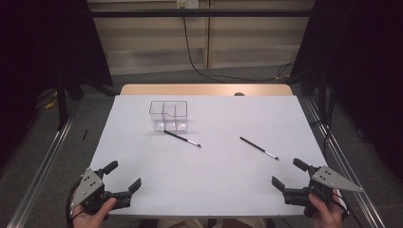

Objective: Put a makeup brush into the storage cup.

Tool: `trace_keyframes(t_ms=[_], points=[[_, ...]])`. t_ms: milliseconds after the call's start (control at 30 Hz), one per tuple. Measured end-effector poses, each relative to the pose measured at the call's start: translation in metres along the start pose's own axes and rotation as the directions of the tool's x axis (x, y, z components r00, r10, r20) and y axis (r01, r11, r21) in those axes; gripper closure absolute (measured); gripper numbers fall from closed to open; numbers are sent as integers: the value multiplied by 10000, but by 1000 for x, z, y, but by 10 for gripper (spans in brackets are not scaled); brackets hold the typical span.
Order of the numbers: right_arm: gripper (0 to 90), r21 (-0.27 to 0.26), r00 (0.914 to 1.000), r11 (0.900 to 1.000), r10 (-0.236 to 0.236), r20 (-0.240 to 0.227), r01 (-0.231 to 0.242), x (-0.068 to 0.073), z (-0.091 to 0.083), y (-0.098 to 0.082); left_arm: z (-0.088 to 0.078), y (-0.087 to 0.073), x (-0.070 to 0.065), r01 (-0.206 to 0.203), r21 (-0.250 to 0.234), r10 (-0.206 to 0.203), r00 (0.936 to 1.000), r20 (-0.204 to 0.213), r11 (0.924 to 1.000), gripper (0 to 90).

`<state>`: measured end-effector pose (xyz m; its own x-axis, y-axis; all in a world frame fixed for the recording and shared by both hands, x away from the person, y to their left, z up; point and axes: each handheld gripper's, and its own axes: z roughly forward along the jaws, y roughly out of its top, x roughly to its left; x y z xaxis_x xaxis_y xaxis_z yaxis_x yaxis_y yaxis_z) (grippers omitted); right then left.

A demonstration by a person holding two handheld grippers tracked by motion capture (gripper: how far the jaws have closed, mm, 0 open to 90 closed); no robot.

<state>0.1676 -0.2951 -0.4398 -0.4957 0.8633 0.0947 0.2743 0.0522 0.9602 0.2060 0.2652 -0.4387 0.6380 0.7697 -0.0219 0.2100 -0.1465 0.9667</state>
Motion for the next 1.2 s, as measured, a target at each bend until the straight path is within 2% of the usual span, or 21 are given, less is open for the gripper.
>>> trace_keyframes(t_ms=[100,267,400,600,667,867,1033,1133,1200], points=[[0,7,10000,10000,-9,-12,9,-1,0,0,1,-1,2,197,57,-197,9998,-24,9998,32],[0,-28,10000,10000,63,-8,-63,-2,-1,-1,1,-2,4,166,106,-165,9998,-145,9998,32],[0,-103,9996,9996,276,-39,-277,-3,0,-1,1,-1,4,76,120,-75,9999,-128,9999,32],[0,-213,9996,9994,280,-71,-282,-2,-1,-1,2,0,0,-200,145,199,9998,39,9997,31],[0,-221,9999,9997,137,-106,-139,-2,0,-1,2,0,-1,-298,163,296,9995,106,9994,31],[0,-218,9998,9997,97,-152,-100,0,2,0,2,1,-4,-398,113,396,9990,206,9991,30],[0,-253,9997,9996,137,-182,-142,0,4,1,10,6,-7,-589,239,580,9976,377,9980,29],[0,-199,9997,9998,57,-226,-62,0,5,1,16,10,-8,-432,113,428,9984,368,9990,30],[0,-183,9996,9998,107,-279,-112,0,5,1,18,14,-9,-492,16,491,9979,417,9988,29]])
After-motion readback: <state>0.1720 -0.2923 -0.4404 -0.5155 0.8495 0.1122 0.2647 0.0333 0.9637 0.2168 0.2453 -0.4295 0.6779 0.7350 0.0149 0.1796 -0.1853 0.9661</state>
